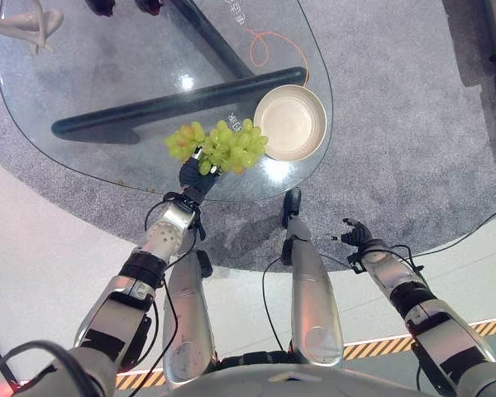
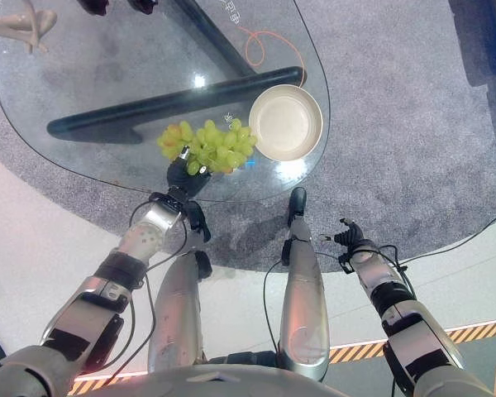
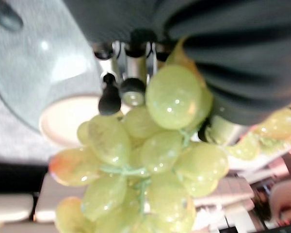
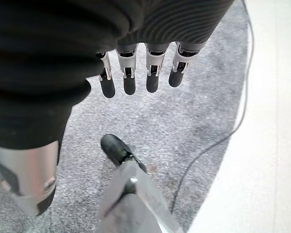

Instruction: Pick up fruits into the plate

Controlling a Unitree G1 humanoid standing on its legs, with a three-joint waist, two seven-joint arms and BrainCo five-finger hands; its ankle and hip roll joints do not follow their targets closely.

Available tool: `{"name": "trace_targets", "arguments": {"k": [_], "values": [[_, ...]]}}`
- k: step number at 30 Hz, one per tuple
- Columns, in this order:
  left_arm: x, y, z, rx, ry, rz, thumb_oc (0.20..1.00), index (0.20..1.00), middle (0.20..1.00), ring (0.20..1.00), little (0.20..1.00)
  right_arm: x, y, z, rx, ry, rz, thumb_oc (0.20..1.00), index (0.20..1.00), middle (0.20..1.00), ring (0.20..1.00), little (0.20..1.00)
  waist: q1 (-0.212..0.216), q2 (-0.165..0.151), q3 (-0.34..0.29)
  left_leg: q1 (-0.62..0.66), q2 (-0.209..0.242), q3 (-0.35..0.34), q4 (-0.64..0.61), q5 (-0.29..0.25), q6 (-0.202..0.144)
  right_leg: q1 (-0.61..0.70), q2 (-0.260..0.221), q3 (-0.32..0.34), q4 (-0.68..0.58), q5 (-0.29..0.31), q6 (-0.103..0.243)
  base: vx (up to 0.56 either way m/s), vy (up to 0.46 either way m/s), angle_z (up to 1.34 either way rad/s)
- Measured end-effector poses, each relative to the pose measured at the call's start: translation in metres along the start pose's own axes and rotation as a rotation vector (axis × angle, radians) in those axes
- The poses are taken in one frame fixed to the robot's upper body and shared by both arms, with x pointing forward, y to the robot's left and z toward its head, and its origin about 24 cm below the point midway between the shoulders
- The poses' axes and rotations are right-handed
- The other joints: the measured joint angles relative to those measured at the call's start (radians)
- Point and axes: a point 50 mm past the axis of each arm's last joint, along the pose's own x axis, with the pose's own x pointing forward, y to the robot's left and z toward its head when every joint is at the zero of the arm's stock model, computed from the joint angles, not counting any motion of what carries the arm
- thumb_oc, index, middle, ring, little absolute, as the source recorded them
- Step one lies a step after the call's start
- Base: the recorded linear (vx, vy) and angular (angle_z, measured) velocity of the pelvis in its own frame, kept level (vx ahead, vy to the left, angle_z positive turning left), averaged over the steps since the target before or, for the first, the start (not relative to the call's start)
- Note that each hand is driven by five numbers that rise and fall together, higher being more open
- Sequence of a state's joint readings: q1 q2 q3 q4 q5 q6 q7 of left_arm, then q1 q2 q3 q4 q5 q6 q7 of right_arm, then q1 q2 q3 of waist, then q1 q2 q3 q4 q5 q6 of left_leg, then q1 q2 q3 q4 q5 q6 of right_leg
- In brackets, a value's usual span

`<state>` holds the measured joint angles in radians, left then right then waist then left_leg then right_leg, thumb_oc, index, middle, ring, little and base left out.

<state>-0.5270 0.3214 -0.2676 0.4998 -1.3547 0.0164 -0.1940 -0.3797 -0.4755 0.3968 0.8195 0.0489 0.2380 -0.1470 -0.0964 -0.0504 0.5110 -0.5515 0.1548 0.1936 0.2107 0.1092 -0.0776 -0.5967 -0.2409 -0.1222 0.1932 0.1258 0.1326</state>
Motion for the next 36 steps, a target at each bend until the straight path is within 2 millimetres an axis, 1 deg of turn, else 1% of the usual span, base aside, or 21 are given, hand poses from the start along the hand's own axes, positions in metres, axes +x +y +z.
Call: {"name": "trace_targets", "arguments": {"k": [6, 8, 9, 11, 13, 15, 16, 18, 19, 20, 21, 22, 23, 24, 25, 26, 28, 31, 33, 36], "values": [[-0.007, -0.012, 0.002, 0.002, -0.042, -0.095, 0.2, 0.2, 0.2, 0.2, 0.2, -0.005, 0.011, -0.016, 0.01, 0.0, 0.024, 1.0, 1.0, 1.0, 1.0, 1.0, 0.013, 0.009, 0.011, 0.078, 0.0, 0.0, -0.014, -0.003, -0.003, 0.074, 0.0, -0.005, -0.003, -0.008, 0.002, 0.0, 0.0, 0.0], [-0.012, -0.019, 0.003, 0.01, -0.061, -0.131, 0.2, 0.2, 0.2, 0.2, 0.2, -0.009, 0.015, -0.017, 0.038, -0.029, 0.036, 1.0, 1.0, 1.0, 1.0, 1.0, 0.017, 0.011, 0.013, 0.123, 0.0, -0.001, -0.03, -0.002, -0.003, 0.122, 0.0, -0.012, -0.018, -0.012, 0.002, 0.0, -0.005, 0.04], [-0.016, -0.023, 0.003, 0.021, -0.068, -0.152, 0.2, 0.2, 0.2, 0.2, 0.2, -0.011, 0.017, -0.017, 0.079, -0.052, 0.046, 1.0, 1.0, 1.0, 1.0, 1.0, 0.017, 0.012, 0.014, 0.152, -0.001, -0.001, -0.041, -0.002, -0.004, 0.152, 0.001, -0.016, -0.028, -0.012, 0.002, -0.01, 0.005, 0.05], [-0.02, -0.028, 0.003, 0.055, -0.07, -0.178, 0.2, 0.2, 0.2, 0.2, 0.2, -0.016, 0.021, -0.012, 0.119, -0.102, 0.061, 1.0, 1.0, 1.0, 1.0, 1.0, 0.017, 0.012, 0.014, 0.201, -0.001, -0.001, -0.06, -0.001, -0.005, 0.204, 0.002, -0.023, -0.047, -0.012, 0.002, 0.0, 0.015, 0.03], [-0.027, -0.031, 0.004, 0.13, -0.084, -0.198, 0.2, 0.2, 0.2, 0.2, 0.2, -0.025, 0.025, 0.001, 0.149, -0.205, 0.074, 1.0, 1.0, 1.0, 1.0, 1.0, 0.017, 0.012, 0.014, 0.269, -0.001, 0.001, -0.09, -0.004, -0.012, 0.272, 0.007, -0.028, -0.077, -0.012, 0.002, 0.03, 0.018, 0.0], [-0.033, -0.032, 0.008, 0.186, -0.092, -0.201, 0.2, 0.2, 0.2, 0.2, 0.2, -0.032, 0.023, 0.013, 0.184, -0.281, 0.071, 1.0, 1.0, 1.0, 1.0, 1.0, 0.015, 0.014, 0.014, 0.311, 0.0, 0.001, -0.106, -0.004, -0.015, 0.313, 0.009, -0.031, -0.094, -0.012, 0.001, 0.12, 0.043, -0.01], [-0.038, -0.03, 0.01, 0.219, -0.095, -0.19, 0.2, 0.2, 0.2, 0.2, 0.2, -0.036, 0.023, 0.018, 0.198, -0.317, 0.078, 1.0, 1.0, 1.0, 1.0, 1.0, 0.011, 0.014, 0.014, 0.344, -0.001, 0.003, -0.124, 0.008, -0.013, 0.347, 0.011, -0.034, -0.111, 0.001, -0.004, 0.11, 0.035, -0.05], [-0.054, -0.023, 0.009, 0.271, -0.087, -0.164, 0.2, 0.2, 0.2, 0.2, 0.2, -0.053, 0.021, 0.03, 0.236, -0.421, 0.102, 1.0, 1.0, 1.0, 1.0, 1.0, 0.01, 0.018, 0.007, 0.453, -0.002, 0.018, -0.177, 0.003, -0.018, 0.449, 0.018, -0.038, -0.162, 0.001, -0.002, 0.04, 0.026, -0.07], [-0.054, -0.023, 0.009, 0.271, -0.087, -0.164, 0.2, 0.2, 0.2, 0.2, 0.2, -0.053, 0.021, 0.03, 0.236, -0.421, 0.102, 1.0, 1.0, 1.0, 1.0, 1.0, 0.01, 0.018, 0.007, 0.453, -0.002, 0.018, -0.177, 0.003, -0.018, 0.449, 0.018, -0.038, -0.162, 0.001, -0.002, 0.03, 0.022, -0.09], [-0.062, -0.02, 0.004, 0.296, -0.074, -0.153, 0.2, 0.2, 0.2, 0.2, 0.2, -0.062, 0.019, 0.032, 0.233, -0.482, 0.121, 1.0, 1.0, 1.0, 1.0, 1.0, 0.014, 0.029, -0.067, 0.47, -0.002, 0.026, -0.202, -0.004, -0.028, 0.461, 0.02, -0.038, -0.183, -0.006, 0.002, 0.1, 0.032, -0.04], [-0.063, -0.02, 0.004, 0.302, -0.073, -0.156, 0.2, 0.2, 0.2, 0.2, 0.2, -0.063, 0.018, 0.032, 0.227, -0.489, 0.131, 1.0, 1.0, 1.0, 1.0, 1.0, 0.014, 0.034, -0.093, 0.47, -0.003, 0.025, -0.207, -0.003, -0.026, 0.464, 0.02, -0.041, -0.19, -0.004, 0.001, 0.14, 0.039, -0.02], [-0.063, -0.019, 0.007, 0.331, -0.073, -0.152, 0.2, 0.2, 0.2, 0.2, 0.2, -0.063, 0.014, 0.043, 0.218, -0.52, 0.15, 1.0, 1.0, 1.0, 1.0, 1.0, 0.014, 0.038, -0.103, 0.497, -0.004, 0.027, -0.222, 0.008, -0.023, 0.492, 0.022, -0.049, -0.201, 0.008, 0.002, 0.15, 0.037, 0.01], [-0.066, -0.014, 0.009, 0.383, -0.058, -0.132, 0.2, 0.2, 0.2, 0.2, 0.2, -0.07, 0.01, 0.057, 0.199, -0.588, 0.184, 1.0, 1.0, 1.0, 1.0, 1.0, 0.01, 0.042, -0.119, 0.549, 0.0, 0.032, -0.246, 0.011, -0.029, 0.538, 0.028, -0.053, -0.219, 0.01, 0.004, 0.19, 0.034, -0.08], [-0.071, -0.009, 0.008, 0.419, -0.04, -0.108, 0.2, 0.2, 0.2, 0.2, 0.2, -0.078, 0.004, 0.07, 0.184, -0.661, 0.209, 1.0, 1.0, 1.0, 1.0, 1.0, 0.01, 0.046, -0.173, 0.576, 0.002, 0.044, -0.265, 0.01, -0.032, 0.563, 0.034, -0.053, -0.244, 0.01, 0.005, 0.16, 0.027, -0.11], [-0.073, -0.006, 0.008, 0.444, -0.034, -0.098, 0.2, 0.2, 0.2, 0.2, 0.2, -0.082, 0.001, 0.077, 0.18, -0.692, 0.228, 1.0, 1.0, 1.0, 1.0, 1.0, 0.012, 0.049, -0.192, 0.59, 0.002, 0.045, -0.275, 0.009, -0.034, 0.577, 0.036, -0.053, -0.253, 0.01, 0.005, 0.17, 0.029, -0.13], [-0.078, 0.0, 0.007, 0.508, -0.014, -0.072, 0.2, 0.2, 0.2, 0.2, 0.2, -0.089, -0.004, 0.085, 0.166, -0.745, 0.273, 1.0, 1.0, 1.0, 1.0, 1.0, 0.01, 0.053, -0.217, 0.624, 0.004, 0.053, -0.287, 0.009, -0.036, 0.606, 0.04, -0.054, -0.264, 0.01, 0.005, 0.09, 0.02, -0.07], [-0.084, 0.008, 0.003, 0.572, 0.02, -0.038, 0.2, 0.2, 0.2, 0.2, 0.2, -0.091, -0.008, 0.093, 0.164, -0.775, 0.32, 1.0, 1.0, 1.0, 1.0, 1.0, 0.018, 0.06, -0.281, 0.629, 0.006, 0.058, -0.294, 0.004, -0.042, 0.614, 0.044, -0.056, -0.28, 0.009, 0.006, 0.13, 0.027, -0.04], [-0.089, 0.016, 0.004, 0.703, 0.064, -0.008, 0.2, 0.2, 0.2, 0.2, 0.2, -0.09, -0.011, 0.094, 0.142, -0.771, 0.395, 1.0, 1.0, 1.0, 1.0, 1.0, 0.03, 0.061, -0.308, 0.66, 0.005, 0.062, -0.299, 0.002, -0.043, 0.643, 0.045, -0.058, -0.284, 0.007, 0.008, 0.09, 0.019, -0.01], [-0.09, 0.017, 0.007, 0.777, 0.076, 0.007, 0.2, 0.2, 0.2, 0.2, 0.2, -0.091, -0.012, 0.097, 0.119, -0.767, 0.428, 1.0, 1.0, 1.0, 1.0, 1.0, 0.036, 0.06, -0.31, 0.662, 0.005, 0.062, -0.299, 0.002, -0.043, 0.646, 0.044, -0.056, -0.284, 0.007, 0.008, 0.05, 0.005, -0.01], [-0.091, 0.02, 0.013, 0.869, 0.092, 0.026, 0.2, 0.2, 0.2, 0.2, 0.2, -0.094, -0.018, 0.109, 0.079, -0.787, 0.468, 1.0, 1.0, 1.0, 1.0, 1.0, 0.039, 0.06, -0.314, 0.678, 0.007, 0.06, -0.3, 0.0, -0.04, 0.663, 0.045, -0.059, -0.285, 0.006, 0.009, 0.03, -0.016, 0.03]]}}
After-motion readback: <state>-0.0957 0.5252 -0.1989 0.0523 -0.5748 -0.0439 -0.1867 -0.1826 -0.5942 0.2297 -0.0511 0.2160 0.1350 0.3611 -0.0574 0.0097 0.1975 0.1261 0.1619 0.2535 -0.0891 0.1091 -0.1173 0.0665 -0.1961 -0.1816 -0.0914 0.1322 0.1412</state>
